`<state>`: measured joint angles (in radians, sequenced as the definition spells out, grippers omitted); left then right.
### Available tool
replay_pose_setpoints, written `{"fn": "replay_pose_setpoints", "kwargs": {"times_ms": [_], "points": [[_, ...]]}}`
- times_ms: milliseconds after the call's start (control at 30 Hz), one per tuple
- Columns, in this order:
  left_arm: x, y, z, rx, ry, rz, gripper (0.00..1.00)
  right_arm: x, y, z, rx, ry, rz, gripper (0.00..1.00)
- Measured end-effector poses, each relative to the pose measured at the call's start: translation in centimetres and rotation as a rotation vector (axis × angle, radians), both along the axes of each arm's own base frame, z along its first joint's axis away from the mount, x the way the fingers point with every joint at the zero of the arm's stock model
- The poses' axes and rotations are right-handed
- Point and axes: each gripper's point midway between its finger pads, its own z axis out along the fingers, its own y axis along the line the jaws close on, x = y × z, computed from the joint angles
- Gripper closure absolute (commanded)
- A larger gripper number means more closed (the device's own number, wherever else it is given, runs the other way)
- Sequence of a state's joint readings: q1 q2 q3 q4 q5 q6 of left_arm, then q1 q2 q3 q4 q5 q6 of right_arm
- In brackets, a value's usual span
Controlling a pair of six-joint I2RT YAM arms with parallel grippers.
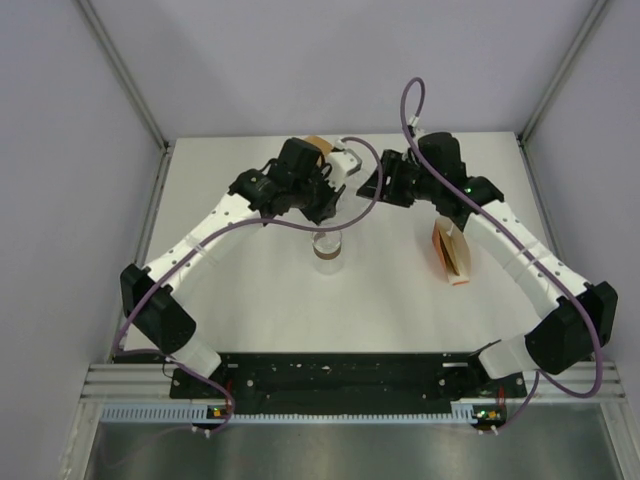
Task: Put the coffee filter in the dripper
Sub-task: Place the coffee dripper in the dripper holder.
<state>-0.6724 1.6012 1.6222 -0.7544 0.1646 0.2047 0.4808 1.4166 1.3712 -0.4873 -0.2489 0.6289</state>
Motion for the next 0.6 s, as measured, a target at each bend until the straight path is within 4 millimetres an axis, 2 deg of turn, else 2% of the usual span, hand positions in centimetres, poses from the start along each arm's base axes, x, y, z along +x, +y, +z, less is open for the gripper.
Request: {"fn": "replay_pose_setpoints", "kwargs": {"times_ms": [167,300,433,600], "points": [[-0.3,1.8,-0.1,-0.005,0.043,0.000,1.00,-0.5,0.6,1.5,0.004,-0.046,0.071,0.37],[-1.4,3.1,-0.1,0.016,0.071,-0.021,1.00,-0.5,0.6,2.5,-0.012,-0.083,0.095,0.32],[-3.1,4.3,-0.8,0.043,0.110,-0.045,1.00,-0.4,0.1,2.3,-0.044,-0.093,0.096,0.31],[-4.8,5.8,-3.0,0.097,0.183,-0.052,1.00,0.0,-1.0,1.7,-0.091,-0.096,0.071,0.31]]}}
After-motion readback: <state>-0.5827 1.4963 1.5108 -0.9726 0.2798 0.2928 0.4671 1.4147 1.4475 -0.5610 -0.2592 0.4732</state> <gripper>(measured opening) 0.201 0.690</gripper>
